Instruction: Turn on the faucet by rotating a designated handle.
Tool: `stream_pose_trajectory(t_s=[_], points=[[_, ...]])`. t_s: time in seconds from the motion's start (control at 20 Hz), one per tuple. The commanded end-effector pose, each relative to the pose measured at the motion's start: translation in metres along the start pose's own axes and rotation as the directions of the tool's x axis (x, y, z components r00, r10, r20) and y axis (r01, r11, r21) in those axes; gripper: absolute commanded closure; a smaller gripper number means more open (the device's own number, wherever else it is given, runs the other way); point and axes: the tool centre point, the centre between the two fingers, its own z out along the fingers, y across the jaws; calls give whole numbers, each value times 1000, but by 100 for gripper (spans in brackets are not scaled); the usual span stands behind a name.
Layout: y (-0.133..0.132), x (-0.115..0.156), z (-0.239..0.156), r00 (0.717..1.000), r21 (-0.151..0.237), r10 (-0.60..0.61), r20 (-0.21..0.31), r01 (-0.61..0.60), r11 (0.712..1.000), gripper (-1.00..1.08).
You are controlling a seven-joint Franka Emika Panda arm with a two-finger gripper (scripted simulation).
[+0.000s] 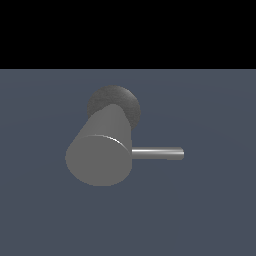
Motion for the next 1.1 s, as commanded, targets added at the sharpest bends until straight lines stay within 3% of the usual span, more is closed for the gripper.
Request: stream_pose_trajectory(t_s=[0.0, 0.3, 0.65, 0.85, 1.05], points=[[0, 0, 0, 1000, 0, 0, 0, 0, 1000, 108], [7, 6, 2, 999, 36, 38, 0, -38, 999, 108], [31, 24, 13, 984, 164, 177, 12, -176, 971, 108], [53, 37, 25, 957, 269, 289, 36, -288, 919, 108], [78, 48, 42, 908, 384, 412, 79, -410, 827, 108]])
